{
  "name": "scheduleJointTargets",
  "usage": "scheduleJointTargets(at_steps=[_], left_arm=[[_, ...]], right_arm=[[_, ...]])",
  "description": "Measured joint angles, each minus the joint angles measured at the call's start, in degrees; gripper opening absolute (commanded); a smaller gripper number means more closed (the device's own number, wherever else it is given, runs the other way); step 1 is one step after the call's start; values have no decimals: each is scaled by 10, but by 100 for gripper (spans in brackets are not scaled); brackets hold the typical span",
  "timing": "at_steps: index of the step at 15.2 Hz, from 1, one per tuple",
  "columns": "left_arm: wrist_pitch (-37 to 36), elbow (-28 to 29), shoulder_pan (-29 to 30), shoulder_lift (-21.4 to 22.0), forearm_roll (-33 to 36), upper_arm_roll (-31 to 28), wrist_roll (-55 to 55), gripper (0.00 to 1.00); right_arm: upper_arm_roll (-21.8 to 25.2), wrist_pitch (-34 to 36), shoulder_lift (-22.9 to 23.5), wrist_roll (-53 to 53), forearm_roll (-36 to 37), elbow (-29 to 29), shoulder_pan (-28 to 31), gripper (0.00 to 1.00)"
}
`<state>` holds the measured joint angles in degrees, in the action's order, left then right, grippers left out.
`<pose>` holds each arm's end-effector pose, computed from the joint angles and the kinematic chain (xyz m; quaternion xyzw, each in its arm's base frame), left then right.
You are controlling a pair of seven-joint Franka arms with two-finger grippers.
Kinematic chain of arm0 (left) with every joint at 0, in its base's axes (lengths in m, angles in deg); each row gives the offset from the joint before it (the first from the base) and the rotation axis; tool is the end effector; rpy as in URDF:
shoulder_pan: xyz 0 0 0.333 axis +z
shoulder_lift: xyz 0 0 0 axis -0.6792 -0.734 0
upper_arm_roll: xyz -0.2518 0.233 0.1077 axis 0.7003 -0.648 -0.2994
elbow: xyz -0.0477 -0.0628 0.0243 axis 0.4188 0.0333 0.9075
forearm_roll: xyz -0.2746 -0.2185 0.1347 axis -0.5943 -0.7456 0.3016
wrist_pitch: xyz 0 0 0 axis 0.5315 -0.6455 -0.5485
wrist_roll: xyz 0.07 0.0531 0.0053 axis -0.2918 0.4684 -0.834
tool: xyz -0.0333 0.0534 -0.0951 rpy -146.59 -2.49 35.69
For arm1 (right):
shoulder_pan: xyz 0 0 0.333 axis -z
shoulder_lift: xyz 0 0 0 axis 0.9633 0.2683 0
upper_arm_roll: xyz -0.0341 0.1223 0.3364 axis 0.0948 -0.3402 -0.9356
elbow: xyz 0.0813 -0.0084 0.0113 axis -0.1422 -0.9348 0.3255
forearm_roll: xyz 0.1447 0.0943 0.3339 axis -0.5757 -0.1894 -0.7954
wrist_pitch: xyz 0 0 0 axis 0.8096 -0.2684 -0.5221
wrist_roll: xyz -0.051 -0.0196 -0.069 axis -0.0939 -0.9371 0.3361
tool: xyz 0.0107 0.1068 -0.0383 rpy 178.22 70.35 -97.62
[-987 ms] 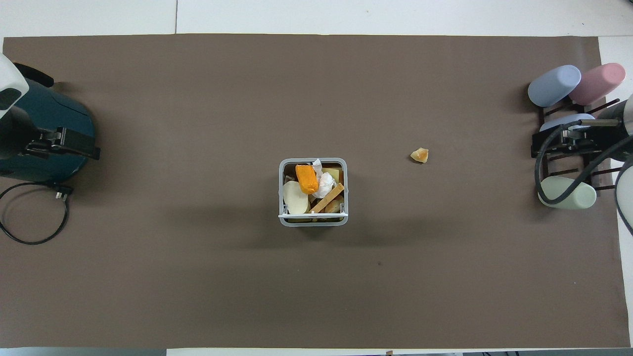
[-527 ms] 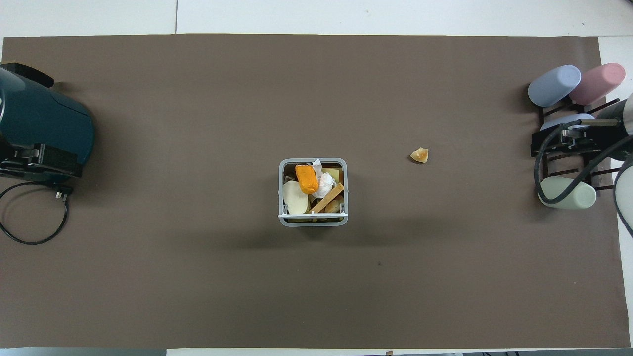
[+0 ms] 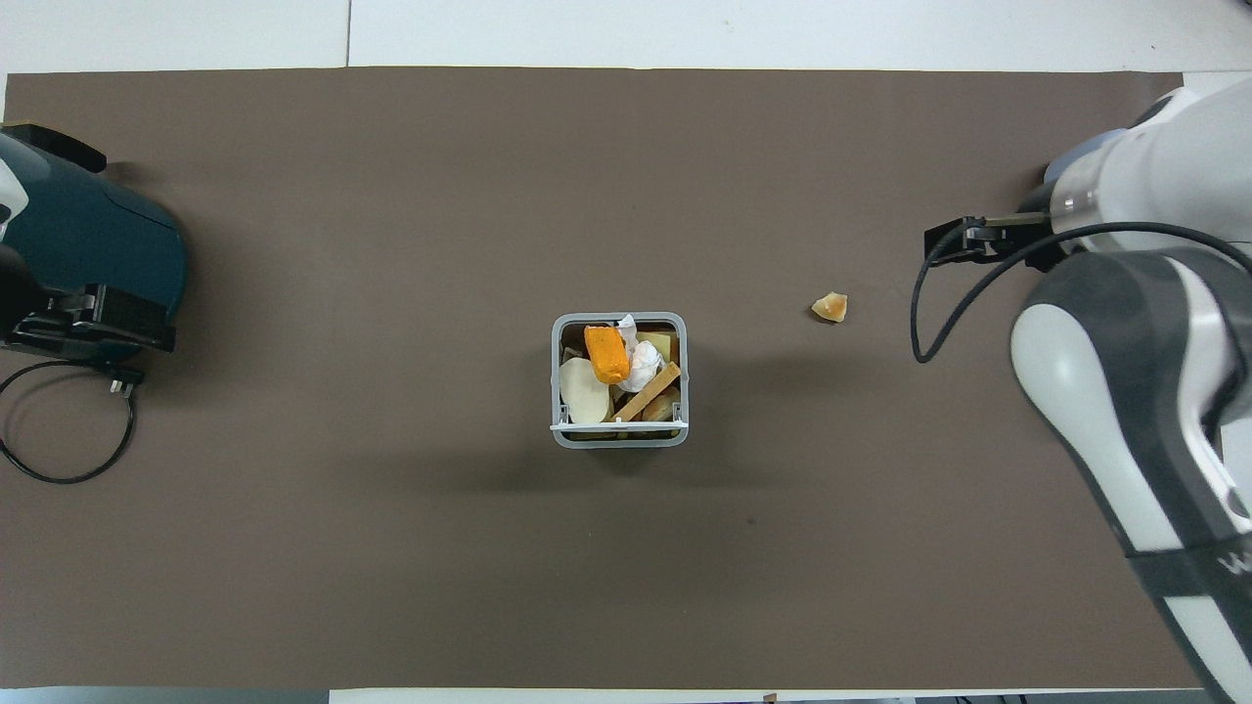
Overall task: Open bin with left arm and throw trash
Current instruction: 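Reach and grasp the small cracker piece with the right gripper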
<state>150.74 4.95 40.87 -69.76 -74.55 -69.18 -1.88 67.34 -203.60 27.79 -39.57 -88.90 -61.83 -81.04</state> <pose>0.5087 -0.0468 0.6526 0.9982 -0.0409 -0.0421 0.0128 0.5942 0.0682 0.5269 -0.9988 0.0037 -0.0482 0.0123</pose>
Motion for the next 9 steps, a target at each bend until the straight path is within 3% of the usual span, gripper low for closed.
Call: scheduleJointTargets(at_steps=[5, 9], left_arm=[[0, -2, 1, 1, 0, -5, -1, 100], [0, -2, 0, 1, 0, -4, -1, 100]], right_arm=[[-1, -174, 32, 7, 0, -121, -28, 100], [-2, -209, 33, 28, 0, -174, -38, 99]])
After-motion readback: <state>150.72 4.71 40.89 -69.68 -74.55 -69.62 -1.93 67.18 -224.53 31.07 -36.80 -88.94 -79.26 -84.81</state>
